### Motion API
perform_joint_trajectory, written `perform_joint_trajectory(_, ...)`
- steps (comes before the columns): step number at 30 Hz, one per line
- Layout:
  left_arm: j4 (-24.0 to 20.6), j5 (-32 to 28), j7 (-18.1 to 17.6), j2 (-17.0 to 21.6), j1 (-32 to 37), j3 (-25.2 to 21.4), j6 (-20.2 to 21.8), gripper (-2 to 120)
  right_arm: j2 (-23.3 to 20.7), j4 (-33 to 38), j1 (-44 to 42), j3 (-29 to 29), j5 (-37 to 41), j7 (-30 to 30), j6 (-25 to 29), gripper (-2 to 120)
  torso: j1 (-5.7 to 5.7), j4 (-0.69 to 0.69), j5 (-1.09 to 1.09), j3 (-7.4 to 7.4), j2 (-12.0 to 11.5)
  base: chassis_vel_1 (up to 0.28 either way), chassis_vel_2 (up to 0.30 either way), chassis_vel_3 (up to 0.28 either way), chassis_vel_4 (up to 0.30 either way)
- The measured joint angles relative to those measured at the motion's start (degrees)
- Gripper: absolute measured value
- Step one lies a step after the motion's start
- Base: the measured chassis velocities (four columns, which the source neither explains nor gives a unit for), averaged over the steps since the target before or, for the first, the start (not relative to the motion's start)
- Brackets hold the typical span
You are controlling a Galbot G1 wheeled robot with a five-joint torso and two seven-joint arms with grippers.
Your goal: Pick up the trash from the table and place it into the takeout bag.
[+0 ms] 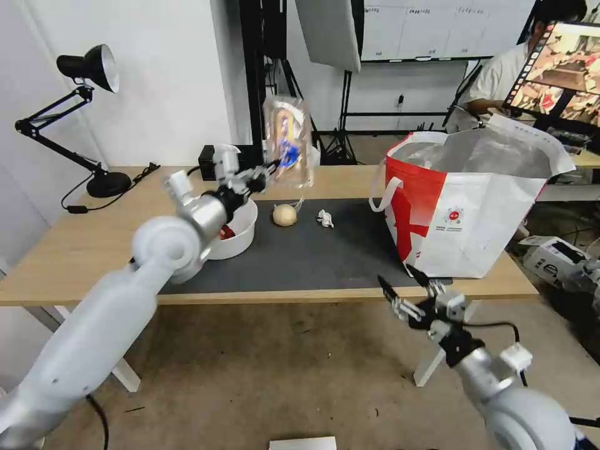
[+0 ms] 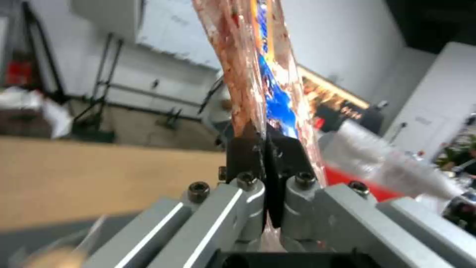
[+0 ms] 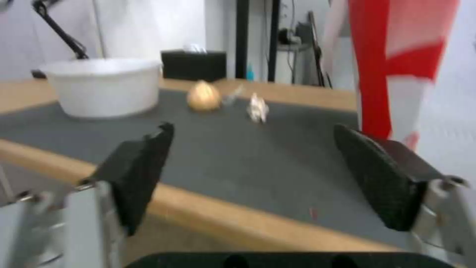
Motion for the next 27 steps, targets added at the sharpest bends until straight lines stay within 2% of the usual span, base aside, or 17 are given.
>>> perform_joint_trajectory(2,2.52,0.57,-0.18,-3.04,-5.48,4.73,-1.05,0,1.5,-1.41,-1.35,-0.09,-1.98,0.0,0.78,97,0.0,-0.01,0.02,0.0,0.0,0.0,0.0,0.0,0.0)
perform_joint_trajectory(3,2.52,0.57,-0.18,-3.04,-5.48,4.73,-1.05,0,1.5,-1.41,-1.35,-0.09,-1.98,0.0,0.78,97,0.0,-0.01,0.02,0.0,0.0,0.0,0.0,0.0,0.0)
perform_joint_trajectory(6,7.49,2.63,-0.21,-8.2,-11.91,10.54,-2.76,0,3.26,-2.89,-1.76,-0.57,-3.5,0.2,0.99,100,0.01,0.0,0.03,0.0,0.0,0.0,0.0,0.0,0.0)
perform_joint_trajectory(8,8.61,3.06,-0.21,-9.28,-12.93,11.47,-3.2,0,3.56,-3.09,-1.79,-0.65,-3.69,0.29,0.99,100,0.01,0.0,0.02,0.01,-0.01,0.0,0.0,0.0,0.0)
perform_joint_trajectory(10,13.15,5.85,-0.21,-13.27,-16.37,14.67,-4.94,0,4.26,-3.46,-1.8,-0.8,-4.02,0.53,1.0,100,0.01,0.01,0.03,0.01,-0.01,0.0,0.0,0.0,0.0)
perform_joint_trajectory(11,13.15,5.85,-0.21,-13.27,-16.37,14.67,-4.94,0,4.26,-3.46,-1.8,-0.8,-4.02,0.53,1.0,100,0.01,0.01,0.03,0.01,-0.01,0.0,0.0,0.0,0.0)
perform_joint_trajectory(12,14.18,6.68,-0.21,-14.24,-17.09,15.33,-5.24,0,4.35,-3.49,-1.8,-0.81,-4.05,0.55,1.0,100,0.01,0.01,0.02,0.01,0.0,0.0,0.0,0.0,0.0)
perform_joint_trajectory(13,16.86,9.12,-0.21,-16.77,-19.11,16.97,-5.84,0,4.59,-3.6,-1.78,-0.85,-4.08,0.6,0.98,100,0.01,0.01,0.02,0.01,0.0,0.0,0.0,0.0,0.0)
perform_joint_trajectory(14,16.86,9.12,-0.21,-16.77,-19.11,16.97,-5.84,0,4.59,-3.6,-1.78,-0.85,-4.08,0.6,0.98,100,0.01,0.01,0.02,0.01,0.0,0.0,0.0,0.0,0.0)
perform_joint_trajectory(16,21.53,13.69,-0.14,-21.11,-22.2,19.59,-6.81,0,4.79,-3.66,-1.66,-0.89,-4.1,0.62,0.9,100,0.01,0.01,0.03,0.01,-0.01,0.0,0.0,0.0,0.0)
perform_joint_trajectory(17,21.53,13.69,-0.14,-21.11,-22.2,19.59,-6.81,0,4.79,-3.66,-1.66,-0.89,-4.1,0.62,0.9,100,0.01,0.01,0.03,0.01,-0.01,0.0,0.0,0.0,0.0)
perform_joint_trajectory(19,25.36,19.21,-0.07,-24.0,-24.4,22.17,-8.07,0,5.11,-3.66,-1.59,-0.95,-4.17,0.68,0.81,100,0.01,0.0,0.03,0.01,0.0,0.0,0.0,0.0,0.0)
perform_joint_trajectory(20,25.36,19.21,-0.07,-24.0,-24.4,22.17,-8.07,0,5.11,-3.66,-1.59,-0.95,-4.17,0.68,0.81,100,0.01,0.0,0.03,0.01,0.0,0.0,0.0,0.0,0.0)
perform_joint_trajectory(23,32.51,32.96,-0.02,-27.65,-26.55,27.84,-11.41,0,5.84,-3.91,-1.27,-1.77,-4.65,0.8,0.72,100,0.02,0.01,0.03,0.01,-0.01,0.0,0.0,0.0,0.0)
perform_joint_trajectory(27,34.22,36.62,-0.11,-29.34,-26.63,29.39,-12.14,0,6.15,-4.1,-1.25,-2.07,-4.92,0.79,0.71,100,0.01,0.01,0.02,0.01,0.0,0.0,0.0,0.0,0.0)
